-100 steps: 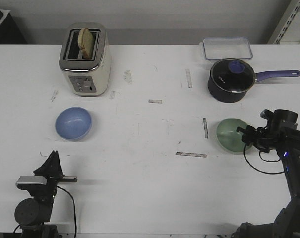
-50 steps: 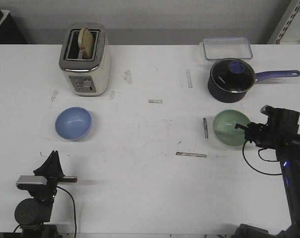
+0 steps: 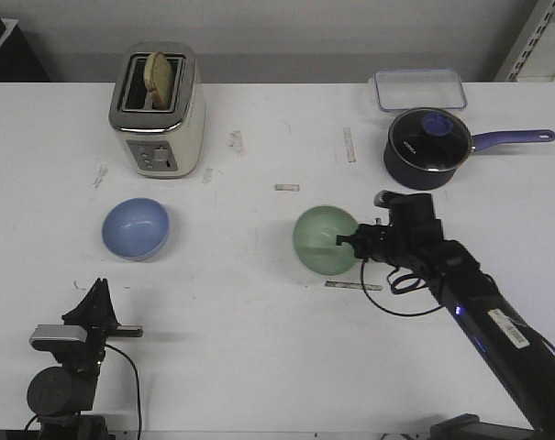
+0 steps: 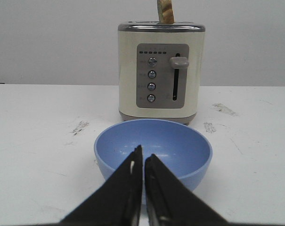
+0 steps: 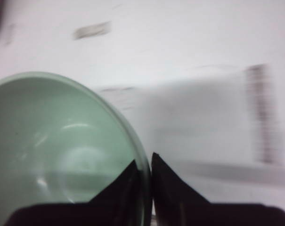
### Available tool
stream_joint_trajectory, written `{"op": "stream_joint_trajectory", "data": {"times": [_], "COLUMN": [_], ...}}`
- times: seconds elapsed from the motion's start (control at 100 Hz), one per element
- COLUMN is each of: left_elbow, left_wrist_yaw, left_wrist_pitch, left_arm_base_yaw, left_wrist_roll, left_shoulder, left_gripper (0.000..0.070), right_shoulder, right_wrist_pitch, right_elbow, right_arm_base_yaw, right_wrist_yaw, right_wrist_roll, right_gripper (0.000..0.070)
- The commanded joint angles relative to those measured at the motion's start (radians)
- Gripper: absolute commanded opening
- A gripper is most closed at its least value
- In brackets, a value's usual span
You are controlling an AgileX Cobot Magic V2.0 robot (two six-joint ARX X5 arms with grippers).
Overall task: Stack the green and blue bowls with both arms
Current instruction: 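Drag the green bowl with the right gripper toward the table center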
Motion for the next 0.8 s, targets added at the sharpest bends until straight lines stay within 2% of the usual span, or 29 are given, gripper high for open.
{"op": "stream_joint_trajectory", "data": {"times": [0.0, 0.13, 0.25, 0.74, 0.79], "left_elbow": [-0.022, -0.022, -0.022, -0.022, -0.022], "left_wrist_yaw": [0.000, 0.000, 0.000, 0.000, 0.000], "left_wrist_pitch": [0.012, 0.012, 0.012, 0.012, 0.012], "left_arm_base_yaw": [0.000, 0.000, 0.000, 0.000, 0.000], "left_wrist_roll": [0.011, 0.011, 0.011, 0.011, 0.011], "left_shoulder": [-0.002, -0.002, -0.002, -0.002, -0.002], "left_gripper": [0.0001, 0.0001, 0.0001, 0.0001, 0.0001], "right_shoulder": [0.047, 0.114, 0.159, 0.175, 0.175], "right_wrist_pitch": [0.040, 0.086, 0.096, 0.106, 0.106], "right_elbow": [0.015, 0.015, 0.015, 0.015, 0.015], "right_arm_base_yaw": [0.075, 0.172, 0.207, 0.204, 0.204], "right_wrist_yaw": [0.019, 0.070, 0.126, 0.172, 0.179], "right_wrist_roll": [0.114, 0.154, 0.196, 0.198, 0.198], "right_gripper": [0.0002, 0.0002, 0.0002, 0.0016, 0.0042]}}
